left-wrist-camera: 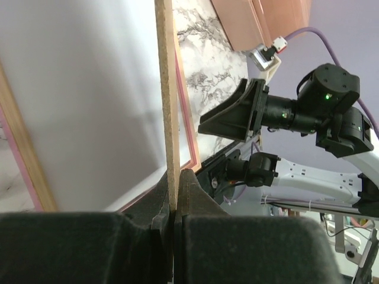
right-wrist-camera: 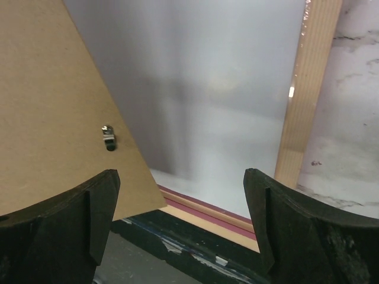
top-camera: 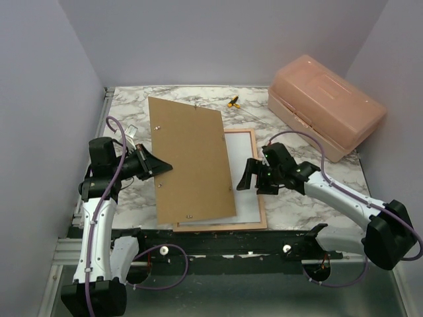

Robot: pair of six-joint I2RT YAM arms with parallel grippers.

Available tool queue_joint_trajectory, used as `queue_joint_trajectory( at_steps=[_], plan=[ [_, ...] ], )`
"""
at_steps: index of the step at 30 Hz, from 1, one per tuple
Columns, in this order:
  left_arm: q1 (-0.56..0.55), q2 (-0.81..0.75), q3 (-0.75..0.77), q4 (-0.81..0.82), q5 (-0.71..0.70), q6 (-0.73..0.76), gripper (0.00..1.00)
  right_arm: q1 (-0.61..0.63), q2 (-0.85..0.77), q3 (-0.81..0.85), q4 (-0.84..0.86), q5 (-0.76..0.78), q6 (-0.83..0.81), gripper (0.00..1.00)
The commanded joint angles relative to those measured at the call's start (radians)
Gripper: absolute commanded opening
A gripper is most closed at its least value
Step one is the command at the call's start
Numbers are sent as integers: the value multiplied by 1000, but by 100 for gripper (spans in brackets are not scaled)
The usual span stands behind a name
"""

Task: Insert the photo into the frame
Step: Adjust the photo frame item.

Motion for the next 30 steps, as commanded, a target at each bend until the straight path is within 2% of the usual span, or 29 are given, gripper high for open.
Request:
queue_joint_trajectory(
  at_steps=[1,6,11,14,20,24,30],
  plan=[
    [7,-9,-20,124,125,-45,0,-74,6,-31,117,-179,11,92],
    [7,-12,-71,197,158,-90,0,-229,-38,-99,186,-361,7,92],
    [6,-17,-107,226,194,-95,0,-305,-66,-81,185,-406,-4,92],
    [-6,-32,-120,222,217,-68,0,-304,-35,24,124,-365,-39,92],
    [-68,-90,-162,229,224,-63,0,-304,88,336,6,-294,-118,91],
    [-146,-158,-227,308,192,-153,0,-302,170,489,0,-295,-119,89],
    [-273,-243,-325,423,106,-287,0,-280,290,636,64,-358,-70,77]
  ],
)
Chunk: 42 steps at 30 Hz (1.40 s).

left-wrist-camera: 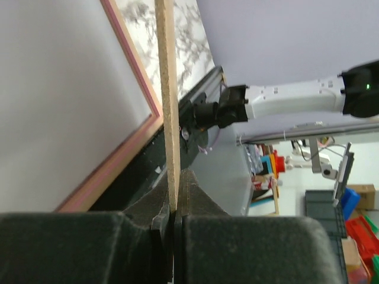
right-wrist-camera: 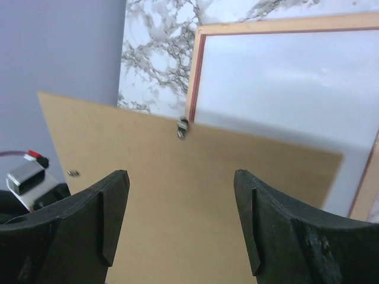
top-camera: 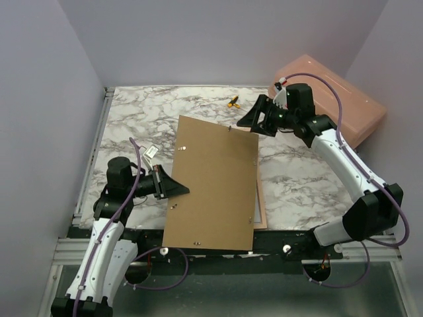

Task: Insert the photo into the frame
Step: Adjust the photo frame item.

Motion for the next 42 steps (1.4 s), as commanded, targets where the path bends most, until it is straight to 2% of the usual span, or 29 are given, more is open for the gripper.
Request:
queue_joint_trajectory(
  at_steps=[1,7,12,14,26,42],
  plan=[
    [-95,-55,-47,161,-42,-131,0,26,79,89,14,-38,30,74],
    [-150,-62,-55,172,-75,-151,0,120,198,226,13,0,44,56],
    [-159,-62,-43,166,-87,-150,0,205,310,367,-88,144,-3,33],
    [-161,-63,-43,164,-86,-149,0,223,348,404,-139,216,-21,28],
    [-163,-68,-41,150,-99,-146,0,227,331,315,-191,344,-47,16],
    [-162,-63,-41,134,-111,-133,0,227,246,179,-245,508,-73,14]
  ],
)
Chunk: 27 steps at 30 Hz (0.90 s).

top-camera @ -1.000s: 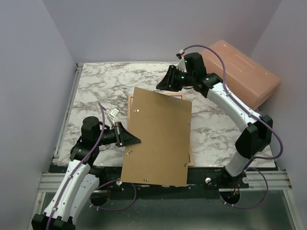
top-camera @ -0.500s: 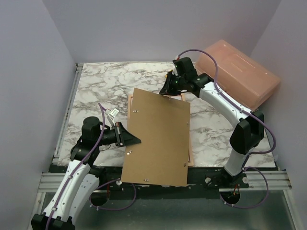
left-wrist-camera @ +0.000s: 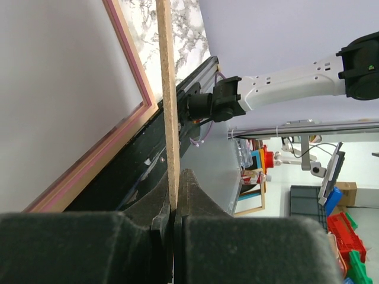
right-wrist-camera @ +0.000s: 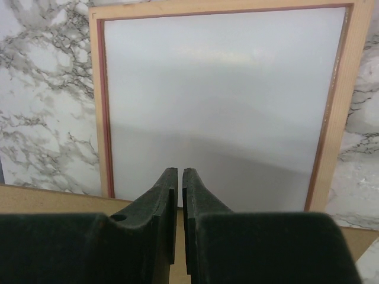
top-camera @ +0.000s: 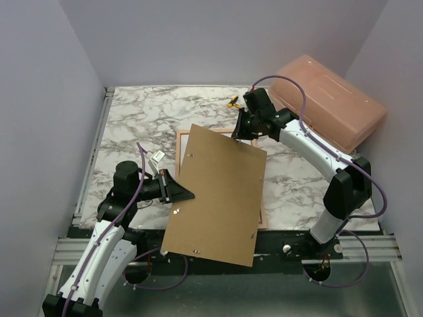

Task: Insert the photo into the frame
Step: Adjust the photo frame item.

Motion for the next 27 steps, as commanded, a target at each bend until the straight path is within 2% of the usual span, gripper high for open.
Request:
queue_joint_trajectory(
  at_steps=[1,15,27],
  plan=[
    [3,-12,29,69,-10,12,0,-1,-36,-38,-62,84,-19,14],
    [4,-19,28,44,-21,28,0,-1,-81,-94,-102,181,-21,14],
    [4,-5,2,71,-34,18,0,-1,-240,-193,-99,241,-9,16]
  ],
)
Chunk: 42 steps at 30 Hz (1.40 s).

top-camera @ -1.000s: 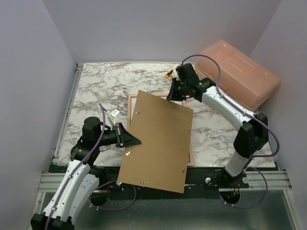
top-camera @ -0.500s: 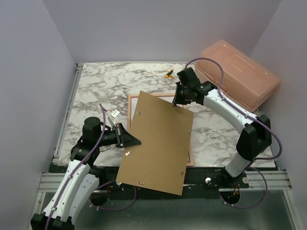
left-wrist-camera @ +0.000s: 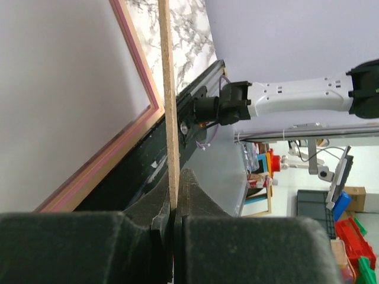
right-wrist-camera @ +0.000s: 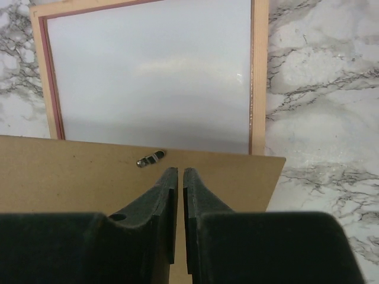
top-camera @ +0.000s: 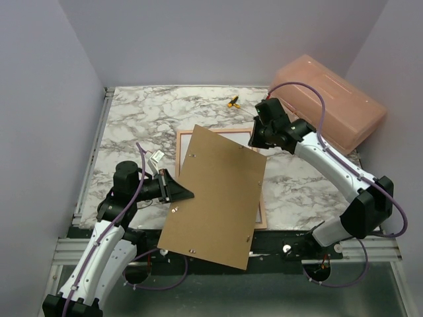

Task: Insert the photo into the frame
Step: Adjust the photo frame item.

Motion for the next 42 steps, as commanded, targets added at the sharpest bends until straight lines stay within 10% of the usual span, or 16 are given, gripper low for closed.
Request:
queue_joint_trajectory(
  at_steps=[1,25,42],
  plan=[
    [5,-2,-2,93,-22,-13,0,-1,-52,-35,-27,71,-3,18],
    [25,-66,12,206,-228,-156,0,-99,-187,-420,53,-1,24,17],
    [149,98,-23,424,-171,-242,0,-295,-248,-757,320,-400,49,32]
  ],
)
